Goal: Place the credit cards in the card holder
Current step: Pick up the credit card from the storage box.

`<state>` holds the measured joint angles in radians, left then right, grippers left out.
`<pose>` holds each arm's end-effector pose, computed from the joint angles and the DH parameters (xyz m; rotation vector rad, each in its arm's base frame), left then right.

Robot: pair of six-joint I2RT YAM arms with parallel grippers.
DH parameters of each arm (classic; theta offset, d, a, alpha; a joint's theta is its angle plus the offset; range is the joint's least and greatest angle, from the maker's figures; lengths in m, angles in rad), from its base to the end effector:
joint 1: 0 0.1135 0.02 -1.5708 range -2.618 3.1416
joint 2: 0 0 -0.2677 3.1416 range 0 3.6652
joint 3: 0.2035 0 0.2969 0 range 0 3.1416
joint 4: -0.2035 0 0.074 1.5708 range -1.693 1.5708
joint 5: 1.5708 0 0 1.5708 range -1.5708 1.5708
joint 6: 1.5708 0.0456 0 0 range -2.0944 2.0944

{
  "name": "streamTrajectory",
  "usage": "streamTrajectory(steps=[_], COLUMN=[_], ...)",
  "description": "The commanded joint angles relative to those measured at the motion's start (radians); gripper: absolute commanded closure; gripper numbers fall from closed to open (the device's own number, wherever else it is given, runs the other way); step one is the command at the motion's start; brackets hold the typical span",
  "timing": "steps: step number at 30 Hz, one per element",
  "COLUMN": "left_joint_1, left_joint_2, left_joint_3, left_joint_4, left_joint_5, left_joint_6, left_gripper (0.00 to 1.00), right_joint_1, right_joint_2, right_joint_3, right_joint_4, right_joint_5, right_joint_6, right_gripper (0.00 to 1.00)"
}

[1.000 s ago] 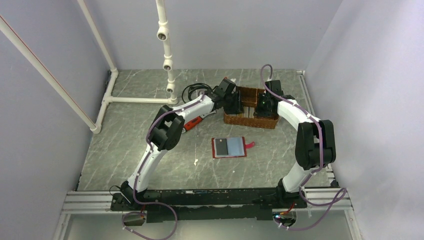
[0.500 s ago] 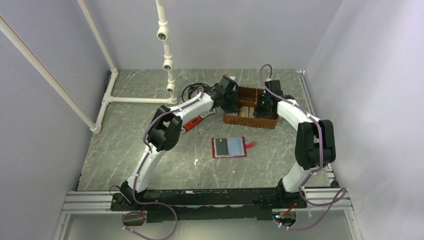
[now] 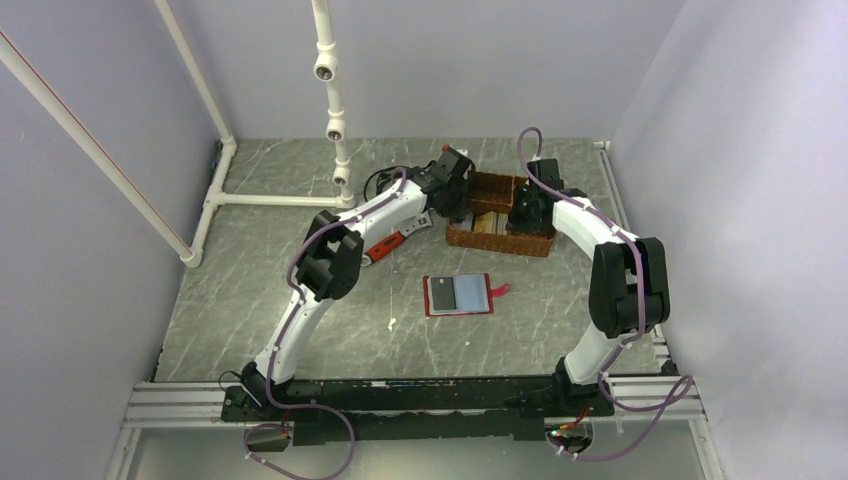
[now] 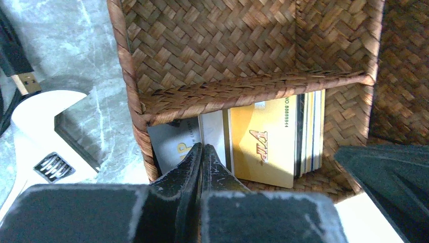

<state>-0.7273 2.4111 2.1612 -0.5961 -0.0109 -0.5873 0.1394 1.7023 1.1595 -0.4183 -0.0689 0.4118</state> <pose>0.4450 -0.3954 0.1888 0.1699 2.4965 -0.5689 0.3991 0.0592 0.1821 0.3197 2.5366 0.3037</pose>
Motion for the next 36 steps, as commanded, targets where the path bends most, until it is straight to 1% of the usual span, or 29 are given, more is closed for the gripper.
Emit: streamTrajectory(steps=[1, 2, 3, 7, 13, 15, 17, 20, 22, 23, 24, 27, 29, 32, 36], left_joint_1=[0.02, 0.027, 0.036, 0.067, 0.106, 0.109, 0.112, 0.113, 0.111, 0.109, 0.104, 0.102, 0.103, 0.107, 0.126], left_joint_2=[-0.115, -0.128, -0.138, -0.181, -0.274, -0.286, -0.267, -0.194, -0.175, -0.169, -0.167, -0.181, -0.225, -0.285, -0.387], left_joint_3=[0.012, 0.008, 0.007, -0.001, -0.078, -0.094, -0.098, -0.02, -0.017, -0.013, -0.012, -0.044, -0.087, -0.113, -0.191], left_joint_4=[0.069, 0.084, 0.091, 0.091, 0.133, 0.139, 0.168, 0.134, 0.136, 0.114, 0.094, 0.053, 0.058, 0.027, 0.0], left_joint_5=[0.114, 0.143, 0.17, 0.24, 0.328, 0.313, 0.316, 0.368, 0.395, 0.381, 0.36, 0.302, 0.279, 0.244, 0.249], left_joint_6=[-0.013, -0.027, -0.048, -0.116, -0.194, -0.199, -0.215, -0.212, -0.188, -0.168, -0.14, -0.096, -0.07, -0.001, 0.058], left_gripper=[0.95, 0.96, 1.0, 1.0, 1.0, 1.0, 1.0, 1.0, 1.0, 1.0, 1.0, 1.0, 0.93, 0.84, 0.7], right_joint_1=[-0.005, -0.006, -0.006, -0.004, -0.006, -0.005, -0.004, -0.001, 0.0, 0.0, 0.001, 0.013, 0.037, 0.081, 0.151], right_joint_2=[0.033, 0.031, 0.03, 0.026, 0.031, 0.03, 0.033, 0.03, 0.025, 0.022, 0.014, -0.023, -0.04, -0.037, 0.015], right_joint_3=[0.015, 0.017, 0.018, 0.022, 0.04, 0.044, 0.048, 0.043, 0.043, 0.052, 0.061, 0.092, 0.123, 0.191, 0.269], right_joint_4=[-0.019, -0.021, -0.023, -0.027, -0.039, -0.041, -0.039, -0.043, -0.049, -0.06, -0.069, -0.084, -0.104, -0.138, -0.127], right_joint_5=[0.066, 0.066, 0.066, 0.095, 0.104, 0.108, 0.104, 0.1, 0.093, 0.092, 0.095, 0.12, 0.167, 0.213, 0.179], right_joint_6=[-0.001, -0.001, -0.001, -0.001, -0.008, -0.006, -0.004, -0.005, -0.011, -0.014, -0.016, -0.027, -0.042, -0.06, -0.056], right_gripper=[1.0, 1.0, 1.0, 1.0, 1.0, 1.0, 1.0, 1.0, 1.0, 1.0, 0.97, 0.78, 0.67, 0.58, 0.44])
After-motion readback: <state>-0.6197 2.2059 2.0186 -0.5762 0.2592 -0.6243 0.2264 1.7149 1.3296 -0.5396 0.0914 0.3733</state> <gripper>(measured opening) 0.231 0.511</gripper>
